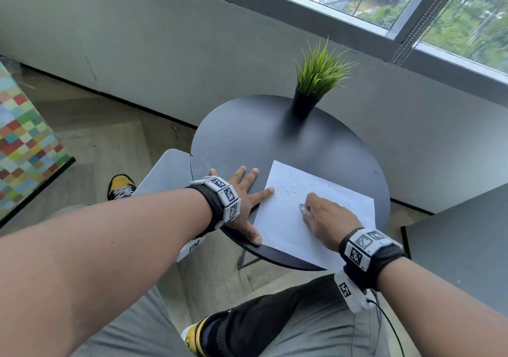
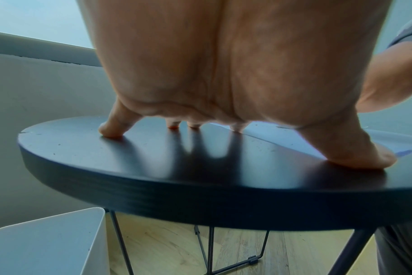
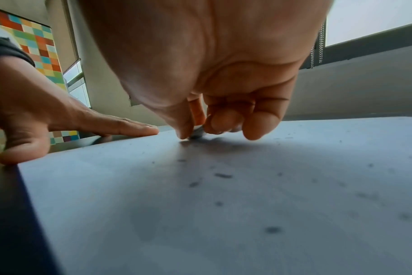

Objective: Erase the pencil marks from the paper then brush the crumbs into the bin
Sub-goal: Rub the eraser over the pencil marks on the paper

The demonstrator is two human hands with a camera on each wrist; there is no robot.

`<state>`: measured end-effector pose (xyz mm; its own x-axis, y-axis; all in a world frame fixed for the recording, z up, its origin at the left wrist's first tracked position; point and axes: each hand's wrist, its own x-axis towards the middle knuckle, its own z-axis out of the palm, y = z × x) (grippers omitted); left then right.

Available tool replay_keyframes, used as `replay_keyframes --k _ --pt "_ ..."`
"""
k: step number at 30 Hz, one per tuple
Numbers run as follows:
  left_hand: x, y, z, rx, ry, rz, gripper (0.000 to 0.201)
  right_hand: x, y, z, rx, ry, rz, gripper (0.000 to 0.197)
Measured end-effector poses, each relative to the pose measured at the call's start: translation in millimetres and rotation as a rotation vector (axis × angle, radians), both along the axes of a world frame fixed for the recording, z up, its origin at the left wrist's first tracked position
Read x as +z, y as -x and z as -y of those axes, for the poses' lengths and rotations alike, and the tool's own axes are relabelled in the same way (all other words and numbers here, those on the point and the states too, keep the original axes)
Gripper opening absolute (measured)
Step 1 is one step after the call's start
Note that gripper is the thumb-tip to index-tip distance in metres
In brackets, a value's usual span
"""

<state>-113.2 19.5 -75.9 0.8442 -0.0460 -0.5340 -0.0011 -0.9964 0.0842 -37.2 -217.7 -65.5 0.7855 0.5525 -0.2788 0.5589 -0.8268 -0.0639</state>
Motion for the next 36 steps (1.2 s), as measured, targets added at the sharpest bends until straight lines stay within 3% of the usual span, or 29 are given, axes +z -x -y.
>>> replay_keyframes --k 5,10,15,20,27,33,36 --pt "-2 2 1 -0.001 -0.004 0.011 0.122 4 24 -7 0.034 -0.033 -0.014 0.026" --pt "-3 1 3 0.003 -0.014 0.018 0.125 5 67 -27 0.352 -0.056 -0.063 0.026" --pt "-2 2 3 0.012 -0.014 0.020 0.125 7 24 -26 0.054 -0.049 0.006 0.027" --pt "-7 1 2 0.011 -0.008 0.031 0.125 5 63 -45 0.304 -0.042 -0.066 0.020" --pt "-7 4 8 0.019 0.013 0.050 0.125 4 3 -11 -0.121 -0.113 -0.078 0.026" --pt "2 4 10 0.067 0.133 0.190 0.088 1 1 4 -0.092 -0.160 -0.092 0.022" --pt "-4 1 6 0.086 0.124 0.187 0.103 1 7 5 -0.043 -0.170 -0.089 0.023"
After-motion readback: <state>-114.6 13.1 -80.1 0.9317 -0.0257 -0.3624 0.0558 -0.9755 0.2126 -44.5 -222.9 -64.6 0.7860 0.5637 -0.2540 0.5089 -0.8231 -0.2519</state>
